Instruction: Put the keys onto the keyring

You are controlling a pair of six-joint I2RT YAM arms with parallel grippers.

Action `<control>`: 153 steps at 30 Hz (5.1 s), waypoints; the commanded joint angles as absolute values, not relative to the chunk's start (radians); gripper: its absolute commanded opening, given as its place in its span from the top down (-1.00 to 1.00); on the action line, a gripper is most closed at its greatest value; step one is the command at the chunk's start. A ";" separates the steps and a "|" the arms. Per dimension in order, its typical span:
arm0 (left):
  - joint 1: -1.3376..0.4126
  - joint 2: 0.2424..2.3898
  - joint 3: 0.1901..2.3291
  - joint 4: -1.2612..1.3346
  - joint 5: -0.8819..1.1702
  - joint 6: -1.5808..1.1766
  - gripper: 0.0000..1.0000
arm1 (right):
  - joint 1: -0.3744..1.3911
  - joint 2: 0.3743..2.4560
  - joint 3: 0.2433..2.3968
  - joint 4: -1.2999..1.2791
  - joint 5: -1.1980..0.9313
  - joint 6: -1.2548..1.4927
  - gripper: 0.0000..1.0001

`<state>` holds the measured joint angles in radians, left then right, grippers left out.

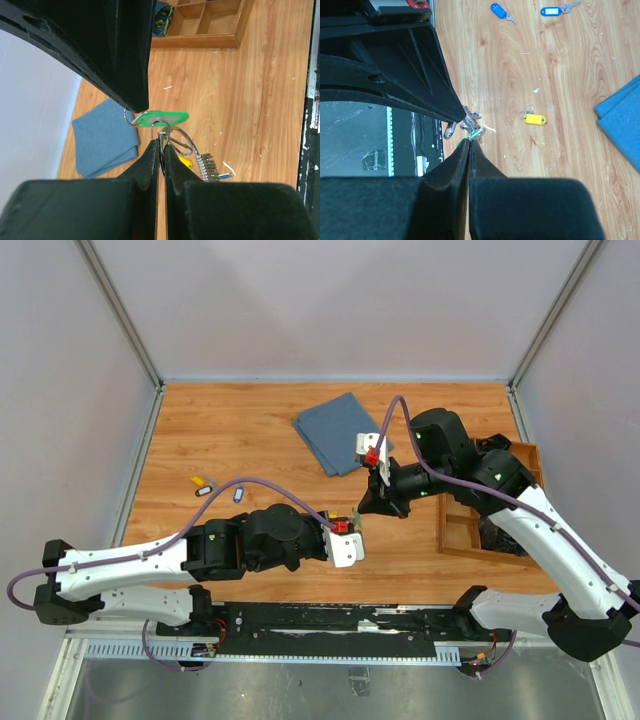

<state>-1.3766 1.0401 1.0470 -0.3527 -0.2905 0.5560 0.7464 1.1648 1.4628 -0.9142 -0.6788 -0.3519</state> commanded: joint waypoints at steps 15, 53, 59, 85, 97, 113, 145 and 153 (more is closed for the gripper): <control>-1.376 1.025 1.075 -0.325 -0.229 0.541 0.99 | 0.761 1.149 1.474 -0.983 -0.677 -0.508 0.99; -1.376 1.006 1.055 -0.342 -0.214 0.572 0.99 | 0.782 1.285 1.635 -1.215 -0.754 -0.612 0.99; -1.376 0.998 1.028 -0.327 -0.284 0.573 0.99 | 0.780 1.220 1.600 -1.169 -0.561 -0.458 0.99; -1.378 0.960 0.937 -0.150 -0.551 0.659 0.99 | 0.779 1.279 1.630 -1.065 -0.658 0.053 0.99; -1.447 0.929 0.854 -0.039 -0.661 0.757 0.99 | 0.778 1.314 1.685 -1.043 -0.586 0.155 0.99; -1.447 0.925 0.920 -0.119 -0.533 0.658 0.99 | 0.779 1.183 1.590 -0.944 -0.373 -0.128 0.99; -1.433 0.819 0.930 -0.141 -0.668 0.426 0.99 | 0.846 1.880 1.351 -1.064 -0.437 -0.235 0.96; -1.433 0.799 0.928 -0.163 -0.681 0.418 0.99 | 0.847 1.943 1.414 -0.950 -0.240 -0.204 0.68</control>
<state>-1.4357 0.8200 0.9226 -0.1776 -0.6594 0.4355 0.8436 1.9640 1.3727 -0.9962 -0.3538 -0.2092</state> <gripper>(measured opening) 0.051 0.131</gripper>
